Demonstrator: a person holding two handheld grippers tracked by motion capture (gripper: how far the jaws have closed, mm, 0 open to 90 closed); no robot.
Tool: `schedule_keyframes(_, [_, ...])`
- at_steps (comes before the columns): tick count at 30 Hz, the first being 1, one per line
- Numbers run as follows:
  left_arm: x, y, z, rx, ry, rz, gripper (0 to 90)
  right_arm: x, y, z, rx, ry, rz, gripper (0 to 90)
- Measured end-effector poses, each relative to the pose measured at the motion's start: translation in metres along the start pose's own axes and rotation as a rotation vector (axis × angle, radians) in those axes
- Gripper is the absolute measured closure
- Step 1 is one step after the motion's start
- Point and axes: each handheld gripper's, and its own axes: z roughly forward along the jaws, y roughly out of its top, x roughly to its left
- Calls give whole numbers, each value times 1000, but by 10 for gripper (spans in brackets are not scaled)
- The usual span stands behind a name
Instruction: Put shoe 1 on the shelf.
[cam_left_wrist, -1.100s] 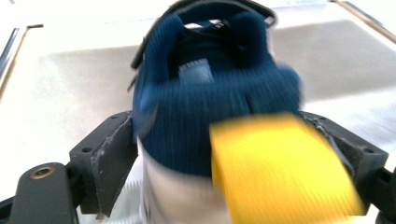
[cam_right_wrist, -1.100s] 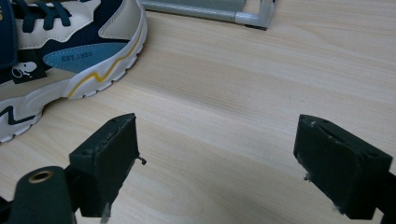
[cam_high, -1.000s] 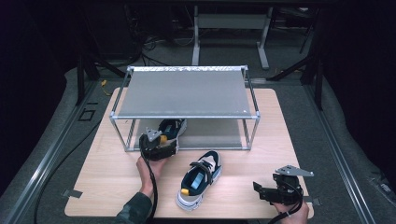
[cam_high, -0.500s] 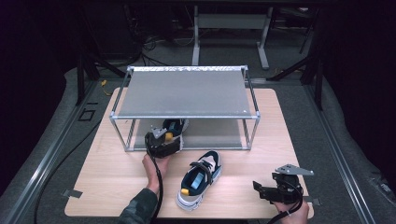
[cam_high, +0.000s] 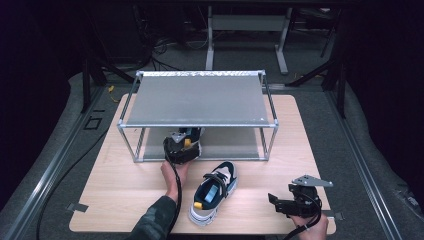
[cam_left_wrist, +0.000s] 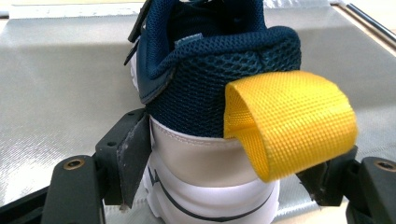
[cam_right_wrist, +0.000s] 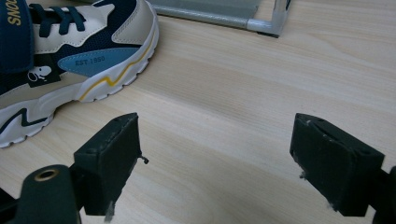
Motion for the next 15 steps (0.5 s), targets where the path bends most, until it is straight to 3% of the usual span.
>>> schedule_keyframes(2, [0, 1, 2, 5, -3, 18, 268, 1, 1, 0, 5, 1, -5, 159])
schedule_keyframes(9, [-1, 3, 4, 11, -5, 20, 267, 2, 2, 1, 1, 7, -4, 159])
schedule_keyframes(14, [3, 4, -1, 16, -54, 27, 233, 5, 3, 3, 9, 21, -3, 155])
schedule_keyframes(15, [4, 5, -3, 12, -46, 42, 233, 5, 3, 3, 9, 21, -3, 155])
